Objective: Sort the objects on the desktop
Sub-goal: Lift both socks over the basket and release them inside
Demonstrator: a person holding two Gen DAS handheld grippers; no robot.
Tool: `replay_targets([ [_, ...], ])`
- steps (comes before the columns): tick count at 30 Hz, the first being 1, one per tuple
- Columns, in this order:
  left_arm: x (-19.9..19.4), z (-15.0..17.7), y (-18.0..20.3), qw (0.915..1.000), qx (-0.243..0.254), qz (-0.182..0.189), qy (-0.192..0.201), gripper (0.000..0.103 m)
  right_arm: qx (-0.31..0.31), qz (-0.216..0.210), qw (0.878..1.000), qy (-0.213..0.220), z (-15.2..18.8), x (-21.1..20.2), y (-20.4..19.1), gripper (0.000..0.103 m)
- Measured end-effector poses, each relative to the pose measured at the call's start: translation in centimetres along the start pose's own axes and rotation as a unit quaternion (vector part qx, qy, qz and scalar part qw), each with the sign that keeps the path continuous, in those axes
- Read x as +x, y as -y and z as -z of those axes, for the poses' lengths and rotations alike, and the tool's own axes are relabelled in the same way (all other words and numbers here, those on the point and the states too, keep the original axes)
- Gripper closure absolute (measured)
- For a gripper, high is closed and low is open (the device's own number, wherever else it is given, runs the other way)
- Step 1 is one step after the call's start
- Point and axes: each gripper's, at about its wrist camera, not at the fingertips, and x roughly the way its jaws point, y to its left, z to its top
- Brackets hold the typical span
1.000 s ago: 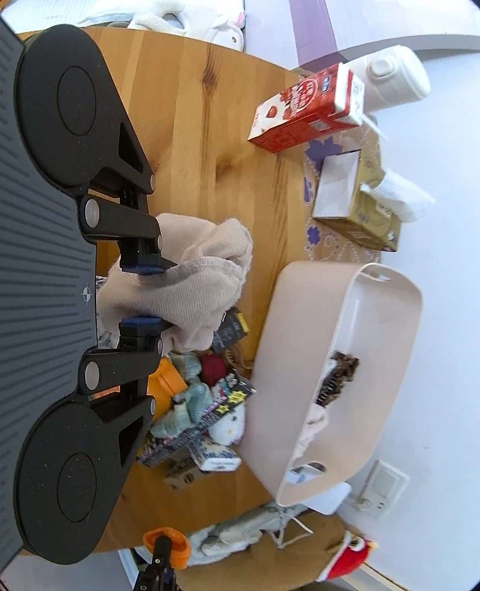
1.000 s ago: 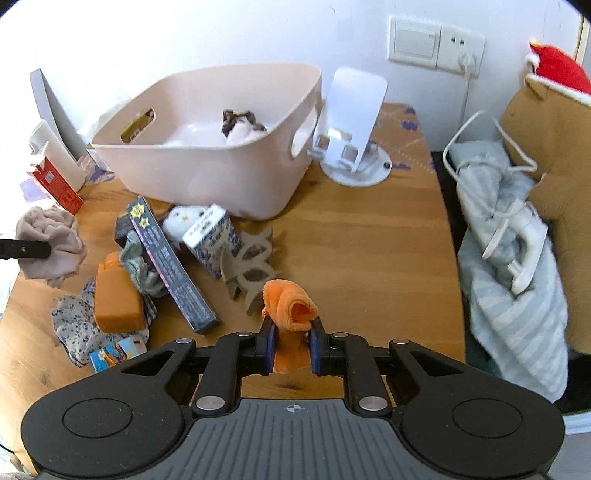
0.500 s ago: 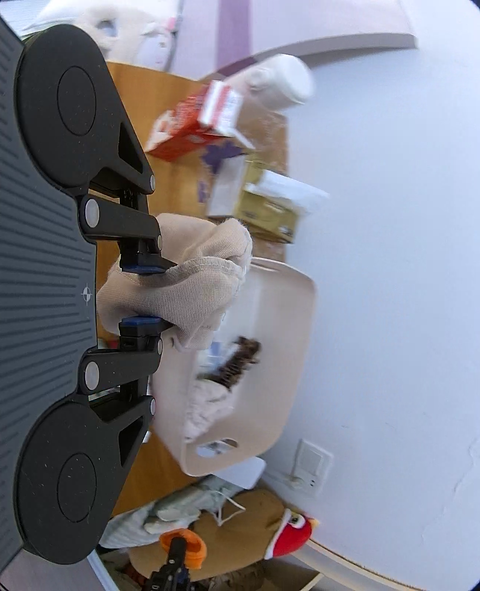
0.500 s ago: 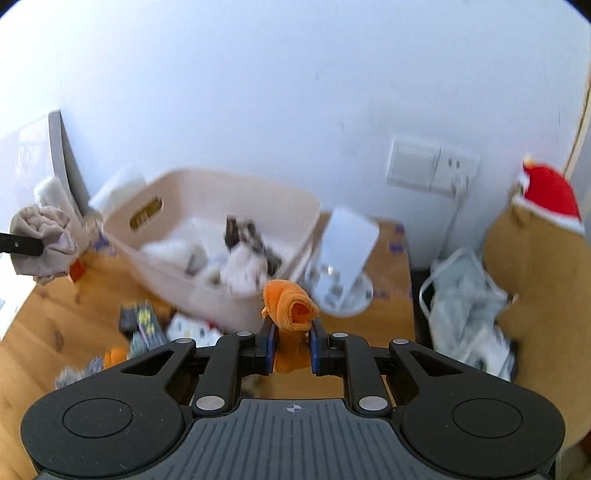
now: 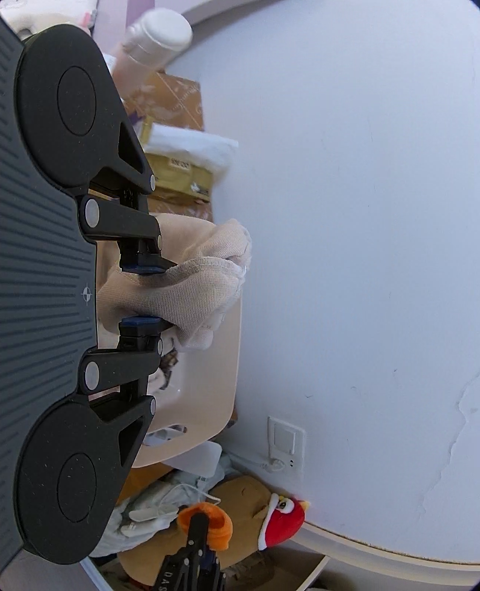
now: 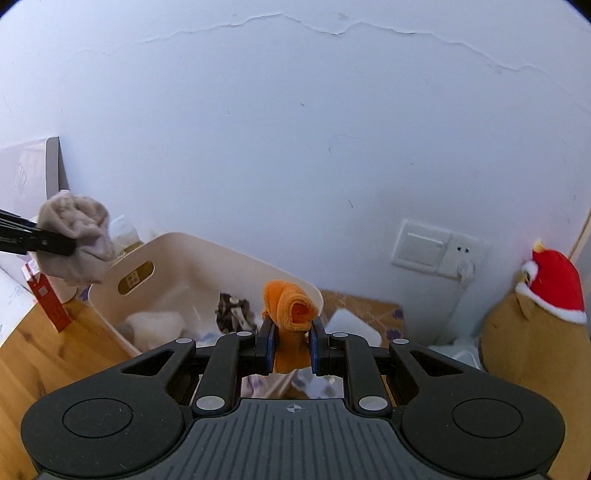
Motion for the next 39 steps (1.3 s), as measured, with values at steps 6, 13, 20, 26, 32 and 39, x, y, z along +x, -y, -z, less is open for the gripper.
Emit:
replay_targets([
  [6, 3.5, -0.5, 1.8, 0.9998, 0.011, 0.003, -0.014, 0.082, 0.007, 0.004, 1.0, -0.007, -0.9, 2.6, -1.4, 0.086],
  [13, 7.4, 0.7, 3.6, 0.9978, 0.023, -0.016, -0.059, 0.082, 0.02, -0.004, 0.999, -0.029, -1.1, 6.5, -2.6, 0.086],
  [20, 9.5, 2.0, 4.0, 0.9932, 0.029, -0.01, -0.112, 0.08, 0.072, -0.01, 0.996, -0.06, 0.3, 9.6, -3.4, 0.081],
  [26, 9.1, 2.4, 4.3, 0.9924, 0.028, -0.034, -0.115, 0.041, 0.07, -0.006, 0.996, -0.053, 1.0, 9.2, -4.1, 0.054],
  [32, 7.8, 2.6, 4.3, 0.9917, 0.05, -0.044, -0.11, 0.028, 0.102, 0.001, 0.994, -0.04, 1.0, 8.1, -4.1, 0.023],
  [39, 5.9, 3.6, 3.6, 0.9922, 0.043, -0.048, -0.107, 0.027, 0.12, 0.004, 0.992, -0.026, 2.3, 5.3, -3.9, 0.0],
])
